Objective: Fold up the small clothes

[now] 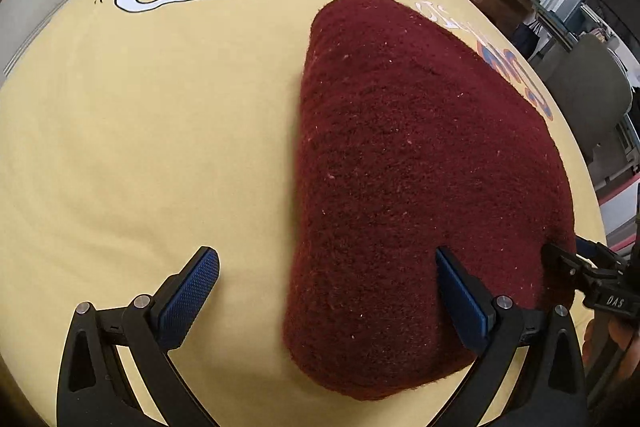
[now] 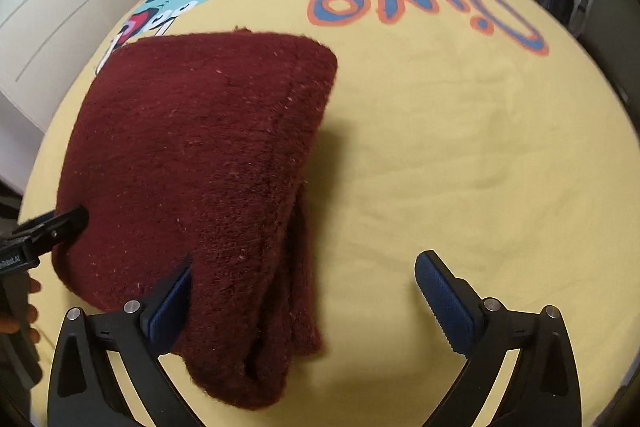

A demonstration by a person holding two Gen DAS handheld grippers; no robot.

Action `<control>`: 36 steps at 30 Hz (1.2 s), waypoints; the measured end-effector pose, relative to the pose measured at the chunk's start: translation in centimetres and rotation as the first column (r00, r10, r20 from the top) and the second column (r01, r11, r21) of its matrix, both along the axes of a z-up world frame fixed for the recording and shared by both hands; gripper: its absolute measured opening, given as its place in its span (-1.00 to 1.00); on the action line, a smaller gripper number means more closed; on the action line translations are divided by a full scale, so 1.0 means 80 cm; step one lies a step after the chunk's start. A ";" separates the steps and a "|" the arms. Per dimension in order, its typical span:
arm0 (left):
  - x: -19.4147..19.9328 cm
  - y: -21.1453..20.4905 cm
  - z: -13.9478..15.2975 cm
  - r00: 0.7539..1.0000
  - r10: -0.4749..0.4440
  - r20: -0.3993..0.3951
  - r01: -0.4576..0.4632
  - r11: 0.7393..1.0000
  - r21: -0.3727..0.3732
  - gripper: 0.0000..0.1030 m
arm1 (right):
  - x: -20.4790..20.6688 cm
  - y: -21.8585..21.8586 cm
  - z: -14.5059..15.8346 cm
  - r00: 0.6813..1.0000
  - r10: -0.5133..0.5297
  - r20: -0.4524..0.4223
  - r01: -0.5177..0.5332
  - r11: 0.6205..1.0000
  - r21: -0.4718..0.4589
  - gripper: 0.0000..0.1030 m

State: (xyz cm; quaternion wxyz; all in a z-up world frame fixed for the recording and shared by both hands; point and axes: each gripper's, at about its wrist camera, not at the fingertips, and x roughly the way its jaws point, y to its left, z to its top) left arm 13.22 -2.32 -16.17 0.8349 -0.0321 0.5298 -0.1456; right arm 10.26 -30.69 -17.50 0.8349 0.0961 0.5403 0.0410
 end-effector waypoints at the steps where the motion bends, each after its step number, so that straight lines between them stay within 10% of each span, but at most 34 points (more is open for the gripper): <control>1: 0.001 -0.002 0.000 1.000 -0.004 0.014 0.004 1.000 0.005 0.99 | -0.001 -0.003 -0.002 1.000 -0.004 0.001 0.004 1.000 0.015 0.98; 24: -0.122 0.014 0.173 0.961 0.052 0.272 -0.084 0.991 0.106 0.98 | -0.122 -0.001 0.181 0.977 0.041 0.208 -0.012 0.990 -0.141 0.99; 36: -0.142 0.023 0.163 0.952 0.109 0.287 -0.151 0.980 0.130 0.98 | -0.176 -0.016 0.202 0.975 0.014 0.220 0.027 0.983 -0.179 0.98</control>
